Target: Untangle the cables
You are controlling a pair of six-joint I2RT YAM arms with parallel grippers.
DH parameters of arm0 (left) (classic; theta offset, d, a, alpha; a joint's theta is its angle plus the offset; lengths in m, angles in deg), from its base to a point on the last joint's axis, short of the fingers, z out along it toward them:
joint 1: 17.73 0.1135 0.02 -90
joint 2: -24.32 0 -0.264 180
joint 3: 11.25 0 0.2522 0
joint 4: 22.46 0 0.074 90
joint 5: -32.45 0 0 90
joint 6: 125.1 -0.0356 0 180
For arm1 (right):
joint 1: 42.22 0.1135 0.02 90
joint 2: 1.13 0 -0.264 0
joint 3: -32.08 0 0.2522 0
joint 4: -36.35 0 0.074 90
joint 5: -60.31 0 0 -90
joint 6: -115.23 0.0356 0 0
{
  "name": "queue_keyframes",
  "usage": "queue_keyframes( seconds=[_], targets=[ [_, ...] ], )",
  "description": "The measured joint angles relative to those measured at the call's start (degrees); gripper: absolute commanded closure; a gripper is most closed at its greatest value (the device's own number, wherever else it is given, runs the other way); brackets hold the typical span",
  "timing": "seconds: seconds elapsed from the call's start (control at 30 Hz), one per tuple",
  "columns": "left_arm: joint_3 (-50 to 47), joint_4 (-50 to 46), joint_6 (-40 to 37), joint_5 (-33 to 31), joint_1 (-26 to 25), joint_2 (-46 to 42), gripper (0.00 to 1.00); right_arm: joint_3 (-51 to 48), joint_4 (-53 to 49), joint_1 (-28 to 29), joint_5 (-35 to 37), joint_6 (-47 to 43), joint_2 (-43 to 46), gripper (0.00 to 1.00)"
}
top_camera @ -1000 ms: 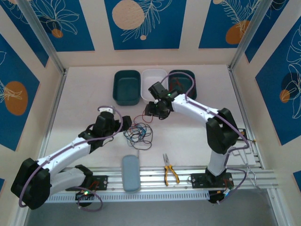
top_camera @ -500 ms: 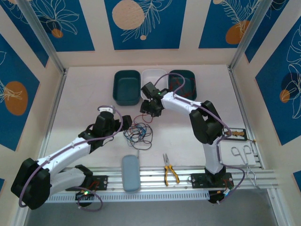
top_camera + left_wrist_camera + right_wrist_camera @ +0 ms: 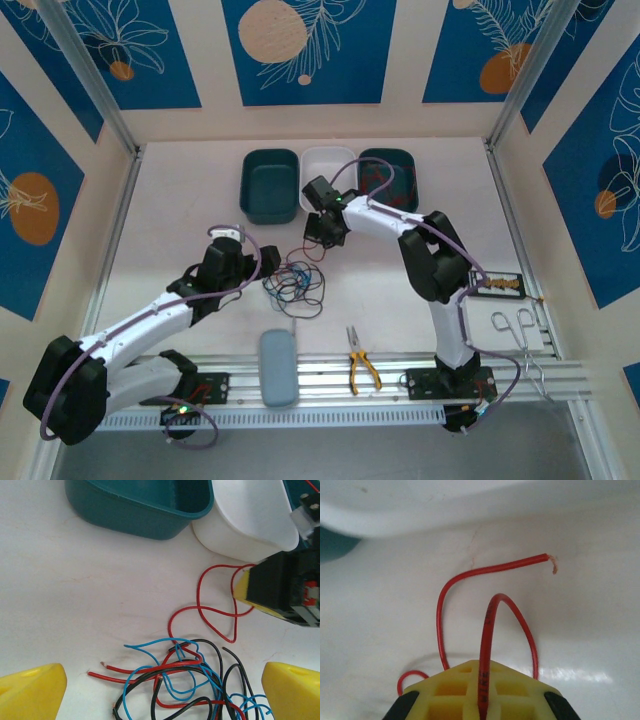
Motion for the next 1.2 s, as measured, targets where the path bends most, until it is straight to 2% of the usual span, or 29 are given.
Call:
queue_keyframes(
  seconds=[0.27, 0.47, 0.63, 0.83, 1.2],
  targets=[
    [0.0, 0.1, -1.6, 0.7, 0.0, 0.0, 0.00, -5.0, -0.4, 2.6, 2.1, -1.7, 15.1, 1.00],
    [0.0, 2.8, -4.5, 4.0, 0.0, -0.7, 0.00, -6.4, -0.6, 4.9, 5.4, -3.6, 22.2, 1.00],
    [0.0, 6.4, -8.1, 9.0, 0.0, -0.6, 0.00, -7.0, -0.3, 6.1, 6.6, -6.1, 25.9, 1.00],
    [1.3, 11.9, -11.6, 16.2, -0.1, 3.8, 0.00, -7.0, 0.5, 6.3, 6.6, -8.6, 29.1, 1.00],
    [4.0, 19.1, -12.5, 17.6, -2.1, 11.6, 0.02, -7.0, 2.5, 6.3, 6.4, -10.5, 31.9, 1.00]
  ],
)
